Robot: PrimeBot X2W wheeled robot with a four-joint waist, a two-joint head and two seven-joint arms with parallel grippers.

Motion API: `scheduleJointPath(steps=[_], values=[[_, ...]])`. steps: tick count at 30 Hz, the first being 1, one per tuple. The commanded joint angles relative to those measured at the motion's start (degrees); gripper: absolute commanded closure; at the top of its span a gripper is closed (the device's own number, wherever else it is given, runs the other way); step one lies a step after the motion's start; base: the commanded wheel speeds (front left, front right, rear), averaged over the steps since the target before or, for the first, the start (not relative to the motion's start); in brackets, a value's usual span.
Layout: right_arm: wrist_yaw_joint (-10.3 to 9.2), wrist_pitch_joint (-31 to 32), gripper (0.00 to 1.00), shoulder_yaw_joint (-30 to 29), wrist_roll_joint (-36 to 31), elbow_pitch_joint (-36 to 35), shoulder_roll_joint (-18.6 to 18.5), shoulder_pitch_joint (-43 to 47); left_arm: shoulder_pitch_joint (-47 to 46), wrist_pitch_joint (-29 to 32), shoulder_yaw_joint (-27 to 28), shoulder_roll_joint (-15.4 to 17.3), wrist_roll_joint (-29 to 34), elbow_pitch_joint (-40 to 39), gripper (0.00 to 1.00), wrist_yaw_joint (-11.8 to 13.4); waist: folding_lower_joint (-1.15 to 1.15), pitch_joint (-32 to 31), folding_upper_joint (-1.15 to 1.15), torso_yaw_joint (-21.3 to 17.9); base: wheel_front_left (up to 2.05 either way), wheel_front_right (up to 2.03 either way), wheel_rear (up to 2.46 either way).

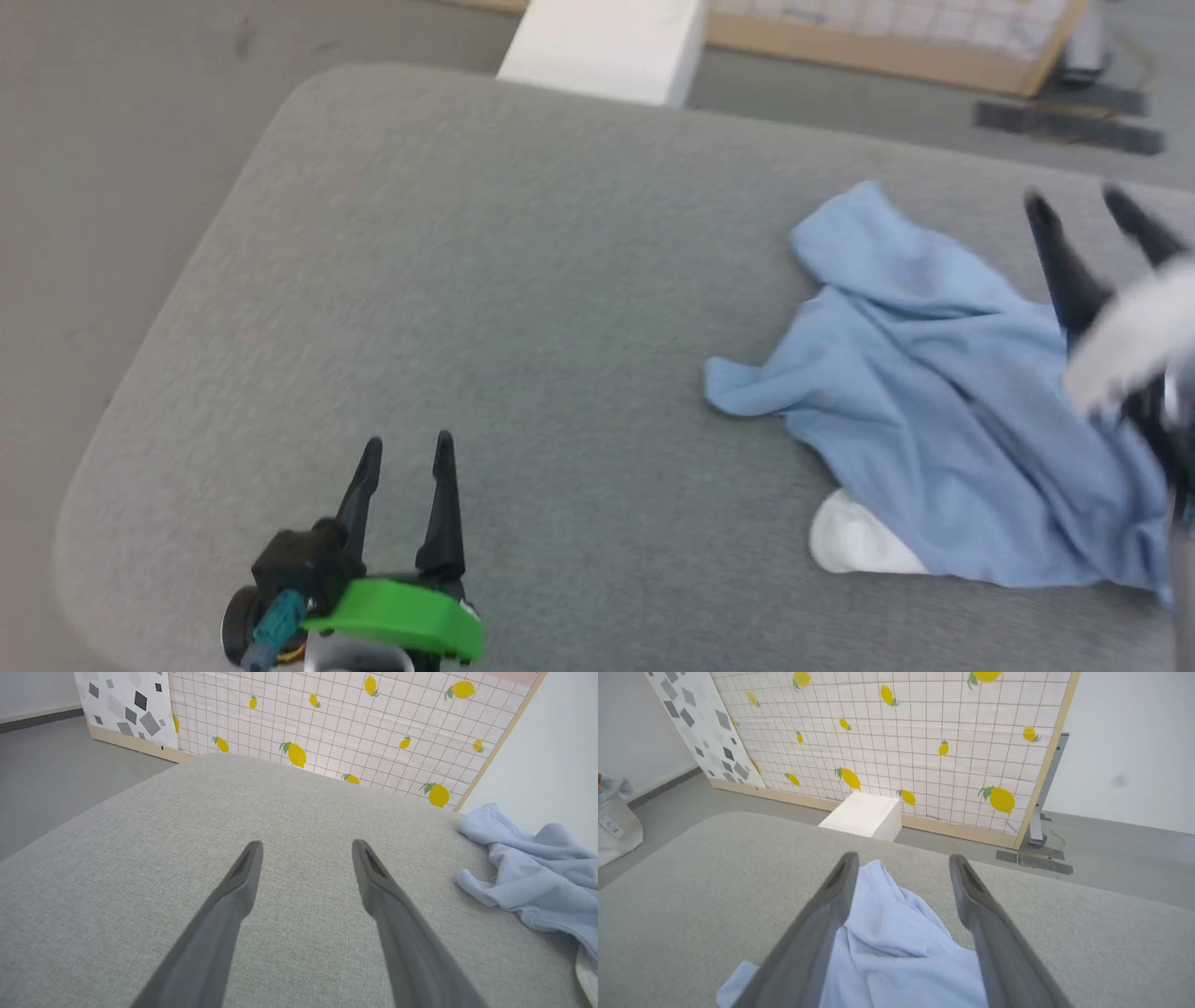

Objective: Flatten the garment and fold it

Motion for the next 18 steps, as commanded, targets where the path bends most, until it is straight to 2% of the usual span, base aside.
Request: scheduleJointPath(steps=[1,6,10,11,16,18], values=[[-0.09,-2.26,0.00,-1.73,-1.83,-2.67,2.10,4.00,0.98,-0.22,0.18,0.30,0.71,-0.36,0.00,-0.40,0.00,-3.52,0.00,-3.91,0.00,0.00,0.00],[-0.09,-12.45,0.00,-6.52,-9.53,-11.81,9.99,18.47,2.60,-0.22,0.83,0.27,1.21,-1.63,0.00,-0.90,0.00,-4.11,0.00,-5.66,0.00,0.00,0.00],[-0.09,-20.44,0.00,-8.50,-12.53,-13.35,13.37,26.74,3.71,-0.22,0.92,0.16,1.10,-1.89,0.00,-1.83,0.00,-4.13,0.00,-6.71,0.00,0.00,0.00],[-0.09,-22.37,0.00,-9.03,-12.38,-13.07,13.56,28.11,3.95,-0.22,0.92,0.13,1.06,-1.84,0.00,-1.98,0.00,-4.11,0.00,-6.87,0.00,0.00,0.00],[-0.09,-33.61,0.00,-9.80,-2.65,-6.48,13.67,33.68,4.87,-0.22,1.57,-0.02,1.13,-1.80,0.00,-2.23,0.00,-4.19,0.00,-8.20,0.00,0.00,0.00],[-0.09,-35.09,0.00,-9.25,-2.10,-5.00,13.68,33.77,4.57,-0.22,1.58,0.16,1.45,-1.70,0.00,-2.60,0.00,-4.23,0.00,-8.78,0.00,0.00,0.00]])
